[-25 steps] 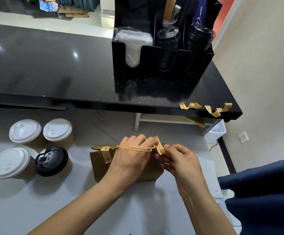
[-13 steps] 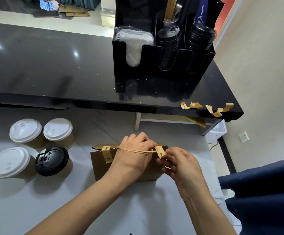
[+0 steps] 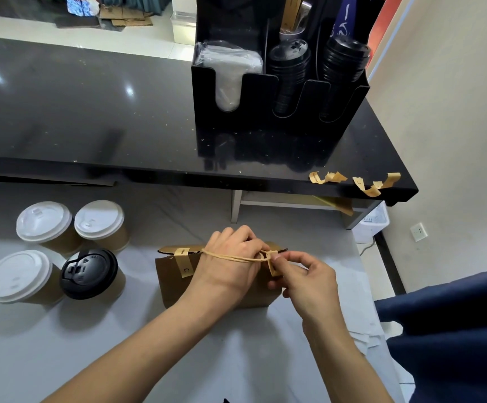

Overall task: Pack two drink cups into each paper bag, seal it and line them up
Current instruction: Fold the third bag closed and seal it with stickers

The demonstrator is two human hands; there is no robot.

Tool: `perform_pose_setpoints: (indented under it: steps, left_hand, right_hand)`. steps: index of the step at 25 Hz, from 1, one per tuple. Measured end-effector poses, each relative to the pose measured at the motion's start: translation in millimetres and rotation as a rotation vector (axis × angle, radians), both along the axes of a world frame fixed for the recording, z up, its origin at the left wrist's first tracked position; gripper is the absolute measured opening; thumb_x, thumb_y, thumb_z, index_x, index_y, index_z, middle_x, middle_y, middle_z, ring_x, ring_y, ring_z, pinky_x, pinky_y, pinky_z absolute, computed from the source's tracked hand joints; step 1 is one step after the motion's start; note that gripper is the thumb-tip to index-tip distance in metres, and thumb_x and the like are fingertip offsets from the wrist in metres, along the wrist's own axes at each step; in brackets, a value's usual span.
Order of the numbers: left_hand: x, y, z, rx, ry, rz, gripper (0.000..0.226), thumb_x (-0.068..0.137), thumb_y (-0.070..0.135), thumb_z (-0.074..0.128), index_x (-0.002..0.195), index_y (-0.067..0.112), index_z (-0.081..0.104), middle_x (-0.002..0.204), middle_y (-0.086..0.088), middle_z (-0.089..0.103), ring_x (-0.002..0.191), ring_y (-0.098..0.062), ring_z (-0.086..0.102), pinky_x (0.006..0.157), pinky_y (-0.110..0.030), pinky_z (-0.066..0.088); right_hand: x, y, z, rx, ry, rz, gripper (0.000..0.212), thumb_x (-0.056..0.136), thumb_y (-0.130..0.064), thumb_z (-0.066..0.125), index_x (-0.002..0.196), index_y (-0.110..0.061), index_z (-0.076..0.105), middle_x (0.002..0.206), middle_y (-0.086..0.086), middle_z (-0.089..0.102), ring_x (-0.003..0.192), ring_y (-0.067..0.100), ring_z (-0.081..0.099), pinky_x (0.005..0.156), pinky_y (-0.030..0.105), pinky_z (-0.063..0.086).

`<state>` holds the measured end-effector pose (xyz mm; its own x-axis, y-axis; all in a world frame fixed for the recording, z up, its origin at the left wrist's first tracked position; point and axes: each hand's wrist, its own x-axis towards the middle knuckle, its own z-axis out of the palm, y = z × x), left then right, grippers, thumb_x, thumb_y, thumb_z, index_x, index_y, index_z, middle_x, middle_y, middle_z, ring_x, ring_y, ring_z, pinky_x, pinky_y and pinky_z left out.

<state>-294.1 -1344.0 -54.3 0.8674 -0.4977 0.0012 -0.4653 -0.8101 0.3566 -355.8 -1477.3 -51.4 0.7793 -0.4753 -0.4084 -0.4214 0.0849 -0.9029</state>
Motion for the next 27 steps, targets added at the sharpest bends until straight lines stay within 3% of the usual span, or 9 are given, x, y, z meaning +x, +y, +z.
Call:
perform_pose_setpoints:
  steps: [8,12,16,19,24,27]
  left_hand:
    - [-1,2,1,-0.042,0.002,-0.012,0.032,0.104,0.037,0.044,0.129,0.033,0.064,0.124,0.007,0.056,0.107,-0.018,0.048,0.081,-0.028,0.026]
    - [-2,2,-2,-0.084,-0.026,-0.01,0.029,0.101,0.037,0.049,0.12,0.03,0.069,0.116,0.006,0.059,0.101,-0.02,0.051,0.081,-0.03,0.029]
    - [-4,1,-1,-0.135,-0.062,0.013,0.028,0.096,0.048,0.054,0.108,0.031,0.072,0.106,0.009,0.061,0.094,-0.017,0.053,0.079,-0.03,0.033]
    - [3,-6,-1,-0.034,-0.038,0.022,0.034,0.101,0.053,0.045,0.114,0.032,0.069,0.113,0.007,0.06,0.101,-0.019,0.053,0.083,-0.03,0.033]
    - [4,-7,2,0.048,-0.015,-0.003,0.033,0.104,0.049,0.039,0.119,0.032,0.064,0.119,0.004,0.056,0.106,-0.02,0.05,0.078,-0.027,0.027]
    - [4,-7,4,0.05,-0.011,-0.008,0.033,0.104,0.049,0.04,0.119,0.032,0.064,0.119,0.005,0.056,0.105,-0.019,0.049,0.075,-0.025,0.022]
  right_hand:
    - [-4,2,-15,-0.149,-0.049,0.01,0.016,0.089,-0.022,0.078,0.087,-0.011,0.066,0.063,-0.001,0.075,0.053,0.005,0.067,0.048,0.011,0.045]
    - [-5,-1,-25,-0.135,-0.068,-0.014,0.015,0.087,-0.017,0.08,0.085,-0.01,0.067,0.065,0.001,0.075,0.054,0.01,0.069,0.052,0.015,0.05]
    - [-5,-1,-34,-0.208,-0.097,-0.018,0.014,0.087,-0.022,0.08,0.081,-0.019,0.067,0.063,-0.002,0.073,0.055,0.005,0.067,0.055,0.014,0.049]
    - [-4,0,-40,-0.296,-0.108,-0.021,0.018,0.086,-0.03,0.08,0.08,-0.023,0.065,0.065,-0.006,0.073,0.06,0.004,0.067,0.054,0.014,0.047]
    - [-4,-7,-44,-0.344,-0.085,0.022,0.026,0.081,-0.039,0.083,0.091,-0.03,0.061,0.067,-0.006,0.071,0.064,0.007,0.067,0.06,0.029,0.053]
    - [-2,-16,-47,-0.385,-0.094,0.096,0.023,0.077,-0.037,0.087,0.089,-0.035,0.067,0.06,-0.007,0.057,0.057,0.005,0.055,0.052,0.02,0.045]
